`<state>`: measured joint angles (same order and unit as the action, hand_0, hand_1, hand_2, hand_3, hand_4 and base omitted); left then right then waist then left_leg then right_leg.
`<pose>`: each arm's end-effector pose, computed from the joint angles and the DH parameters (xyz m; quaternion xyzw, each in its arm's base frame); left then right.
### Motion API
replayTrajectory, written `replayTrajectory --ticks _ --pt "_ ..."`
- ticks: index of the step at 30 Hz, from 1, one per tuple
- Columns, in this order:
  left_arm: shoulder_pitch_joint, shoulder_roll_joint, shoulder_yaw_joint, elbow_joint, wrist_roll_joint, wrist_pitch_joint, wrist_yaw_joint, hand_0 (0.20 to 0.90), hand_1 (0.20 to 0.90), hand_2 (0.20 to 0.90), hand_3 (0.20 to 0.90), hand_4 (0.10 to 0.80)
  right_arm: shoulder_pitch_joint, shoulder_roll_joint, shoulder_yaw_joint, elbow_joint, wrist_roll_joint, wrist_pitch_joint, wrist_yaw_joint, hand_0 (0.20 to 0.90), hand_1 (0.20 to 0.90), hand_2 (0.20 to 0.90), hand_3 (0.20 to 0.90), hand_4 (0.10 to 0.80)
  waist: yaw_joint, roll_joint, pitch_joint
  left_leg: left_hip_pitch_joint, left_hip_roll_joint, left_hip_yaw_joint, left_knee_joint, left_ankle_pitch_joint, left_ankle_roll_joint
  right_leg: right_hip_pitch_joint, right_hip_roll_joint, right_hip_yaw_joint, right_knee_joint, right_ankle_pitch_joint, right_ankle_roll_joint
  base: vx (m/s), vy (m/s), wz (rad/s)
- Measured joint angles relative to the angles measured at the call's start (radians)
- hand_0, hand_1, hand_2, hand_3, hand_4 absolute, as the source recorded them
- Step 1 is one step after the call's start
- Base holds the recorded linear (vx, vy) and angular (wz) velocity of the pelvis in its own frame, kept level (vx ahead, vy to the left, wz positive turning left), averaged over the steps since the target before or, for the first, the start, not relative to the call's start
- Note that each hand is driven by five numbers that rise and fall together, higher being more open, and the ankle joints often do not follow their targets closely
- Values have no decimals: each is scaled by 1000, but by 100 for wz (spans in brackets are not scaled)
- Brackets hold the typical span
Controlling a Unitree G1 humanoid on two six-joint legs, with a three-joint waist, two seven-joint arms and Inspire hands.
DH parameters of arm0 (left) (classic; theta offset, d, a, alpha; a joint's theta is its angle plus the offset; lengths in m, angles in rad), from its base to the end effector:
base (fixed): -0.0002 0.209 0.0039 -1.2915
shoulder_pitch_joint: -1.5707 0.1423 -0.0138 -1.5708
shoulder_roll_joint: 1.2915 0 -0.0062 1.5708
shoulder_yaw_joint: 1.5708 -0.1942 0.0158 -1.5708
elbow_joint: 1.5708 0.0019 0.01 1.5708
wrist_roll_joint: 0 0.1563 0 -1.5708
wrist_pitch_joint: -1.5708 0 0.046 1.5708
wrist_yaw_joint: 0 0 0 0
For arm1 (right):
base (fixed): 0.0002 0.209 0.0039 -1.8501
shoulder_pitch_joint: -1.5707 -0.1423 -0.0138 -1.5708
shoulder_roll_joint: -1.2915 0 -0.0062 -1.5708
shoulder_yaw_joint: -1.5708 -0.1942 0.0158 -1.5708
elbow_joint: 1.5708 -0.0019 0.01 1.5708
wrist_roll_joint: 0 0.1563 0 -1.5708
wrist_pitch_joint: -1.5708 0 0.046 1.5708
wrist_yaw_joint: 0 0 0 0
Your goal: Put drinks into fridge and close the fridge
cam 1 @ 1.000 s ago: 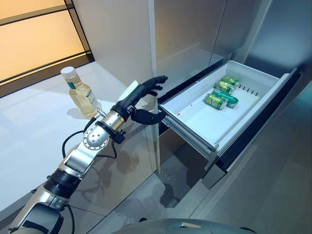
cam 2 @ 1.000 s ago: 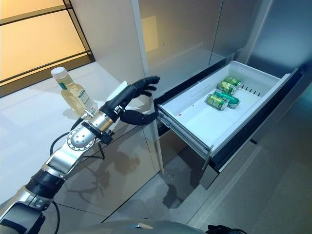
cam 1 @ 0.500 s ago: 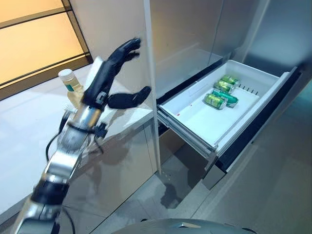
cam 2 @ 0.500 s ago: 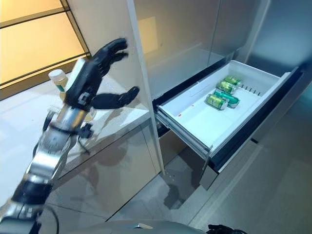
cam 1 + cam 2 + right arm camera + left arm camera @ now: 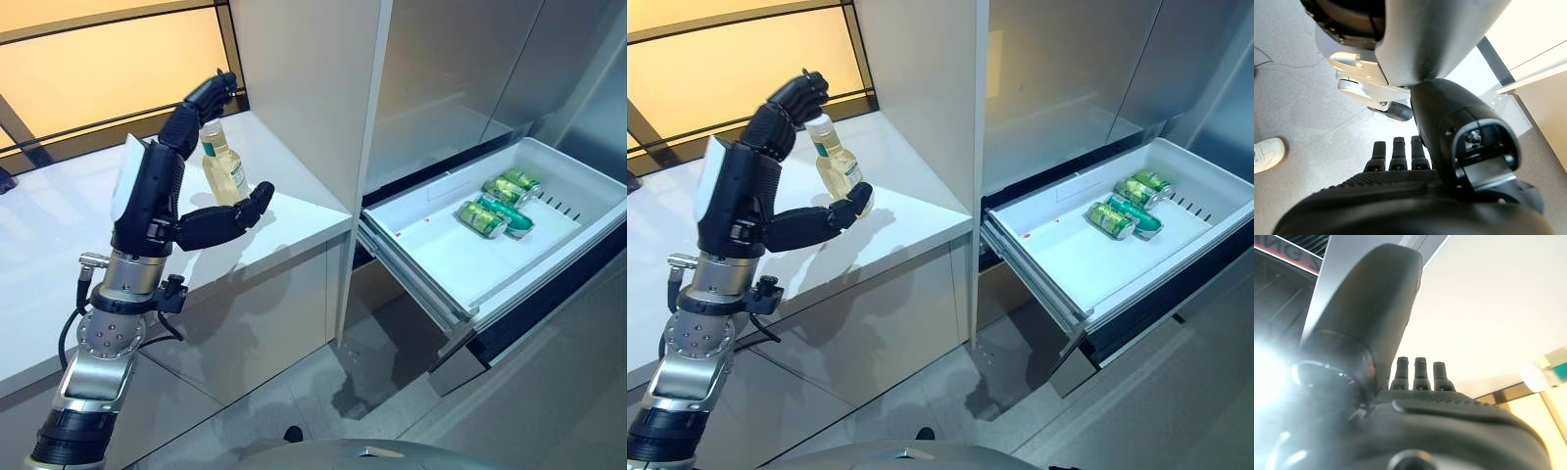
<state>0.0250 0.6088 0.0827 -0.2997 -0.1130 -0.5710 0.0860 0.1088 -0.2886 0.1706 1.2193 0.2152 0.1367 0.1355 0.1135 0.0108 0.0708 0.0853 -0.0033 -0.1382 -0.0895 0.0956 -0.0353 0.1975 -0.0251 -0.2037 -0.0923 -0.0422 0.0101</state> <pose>0.1976 0.2343 0.1453 0.2170 -0.4154 -0.0458 0.8822 0.0290 -0.2479 -0.1446 -0.0230 0.6679 -0.0371 0.7429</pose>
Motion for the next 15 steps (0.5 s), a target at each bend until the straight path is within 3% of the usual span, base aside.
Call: replayTrajectory --ticks 8,15 --pt "-1 0 14 19 35 26 140 900 900 900 900 800 -5 0 0 -2 -1 12 2 900 900 900 900 800 -8 0 0 6 2 2 -4 -4 -5 4 3 2 -1 -4 5 13 -2 -1" --pt "-1 0 14 69 33 70 183 900 900 900 900 800 -5 0 -2 -1 -2 16 7 900 900 900 900 800 -10 -1 0 6 1 6 -3 -4 -4 3 3 5 -3 -5 6 26 -5 0"
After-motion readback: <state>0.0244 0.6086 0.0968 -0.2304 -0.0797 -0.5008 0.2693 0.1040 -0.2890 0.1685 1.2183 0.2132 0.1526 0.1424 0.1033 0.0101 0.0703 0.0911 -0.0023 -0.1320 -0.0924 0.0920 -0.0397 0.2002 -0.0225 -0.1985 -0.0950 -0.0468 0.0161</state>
